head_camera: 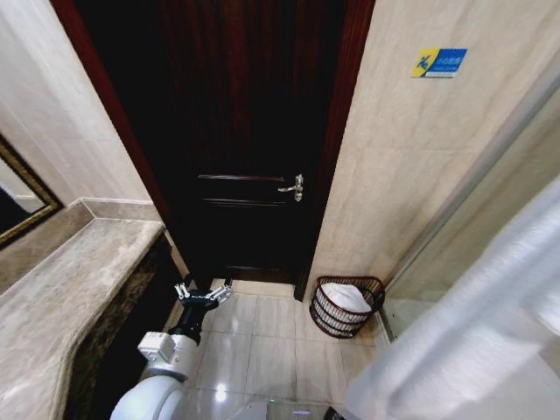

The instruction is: Discard the used towel into the hamper.

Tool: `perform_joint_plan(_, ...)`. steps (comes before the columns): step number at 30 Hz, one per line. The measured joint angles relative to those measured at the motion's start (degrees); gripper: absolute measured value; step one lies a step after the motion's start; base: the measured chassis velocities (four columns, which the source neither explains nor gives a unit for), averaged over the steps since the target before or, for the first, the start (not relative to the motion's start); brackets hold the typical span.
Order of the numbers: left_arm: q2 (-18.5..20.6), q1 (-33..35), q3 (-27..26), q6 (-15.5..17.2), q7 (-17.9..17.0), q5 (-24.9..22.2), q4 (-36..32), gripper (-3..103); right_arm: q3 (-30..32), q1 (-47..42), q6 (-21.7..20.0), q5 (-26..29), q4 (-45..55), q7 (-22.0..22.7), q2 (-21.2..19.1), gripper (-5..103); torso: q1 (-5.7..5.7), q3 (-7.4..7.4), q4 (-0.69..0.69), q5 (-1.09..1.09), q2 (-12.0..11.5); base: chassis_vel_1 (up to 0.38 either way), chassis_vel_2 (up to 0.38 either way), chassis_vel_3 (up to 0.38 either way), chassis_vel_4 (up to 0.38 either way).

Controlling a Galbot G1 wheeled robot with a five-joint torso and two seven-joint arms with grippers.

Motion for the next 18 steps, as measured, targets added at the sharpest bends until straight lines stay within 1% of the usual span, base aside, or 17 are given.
perform_joint_plan(2, 0.00, 0.00, 0.00, 0.00, 0.00, 0.00, 0.00, 100, -0.23, 0.38, 0.02, 0.02, -0.42, 0.00, -0.33, 2, 0.02, 0.01, 0.01, 0.02, 0.00, -0.145, 0.152, 0.122, -0.153)
perform_joint_plan(5, 0.00, 0.00, 0.00, 0.00, 0.00, 0.00, 0.00, 100, -1.07, 1.82, 0.16, 0.04, -1.80, -0.09, -1.51, 2, 0.04, 0.02, 0.03, 0.02, -0.02, -0.099, 0.092, 0.086, -0.030)
perform_joint_plan(7, 0.00, 0.00, 0.00, 0.00, 0.00, 0.00, 0.00, 100, -2.53, 3.78, 0.37, 0.06, -3.44, -0.35, -2.83, 2, 0.02, 0.01, -0.03, 0.01, -0.02, -0.035, 0.027, -0.002, 0.003)
perform_joint_plan(8, 0.00, 0.00, 0.00, 0.00, 0.00, 0.00, 0.00, 100, -2.53, 3.78, 0.37, 0.06, -3.44, -0.35, -2.83, 2, 0.02, 0.01, -0.03, 0.01, -0.02, 0.000, 0.000, 0.000, 0.000)
perform_joint_plan(11, 0.00, 0.00, 0.00, 0.00, 0.00, 0.00, 0.00, 100, -5.67, 7.42, 0.53, 0.05, -5.21, -0.65, -4.55, 2, -0.05, -0.01, -0.02, 0.01, 0.00, -0.015, 0.003, -0.018, -0.005)
perform_joint_plan(12, 0.00, 0.00, 0.00, 0.00, 0.00, 0.00, 0.00, 100, -5.67, 7.42, 0.53, 0.05, -5.21, -0.65, -4.55, 2, -0.05, -0.01, -0.02, 0.01, 0.00, 0.000, 0.000, 0.000, 0.000)
perform_joint_plan(16, 0.00, 0.01, 0.00, 0.00, 0.00, 0.00, 0.00, 100, -13.03, 14.51, 0.73, -0.09, -8.14, -0.77, -6.83, 2, -0.07, -0.02, -0.01, 0.01, 0.02, 0.000, 0.000, 0.000, 0.000)
perform_joint_plan(17, 0.00, 0.01, 0.00, 0.00, 0.00, 0.00, 0.00, 100, -13.03, 14.51, 0.73, -0.09, -8.14, -0.77, -6.83, 2, -0.07, -0.02, -0.01, 0.01, 0.02, 0.000, 0.000, 0.000, 0.000)
perform_joint_plan(18, 0.00, 0.01, 0.00, 0.00, 0.00, 0.00, 0.00, 100, -14.85, 16.11, 0.85, -0.11, -8.88, -0.77, -7.33, 2, -0.07, -0.02, 0.01, 0.01, 0.01, 0.000, 0.000, 0.000, 0.000)
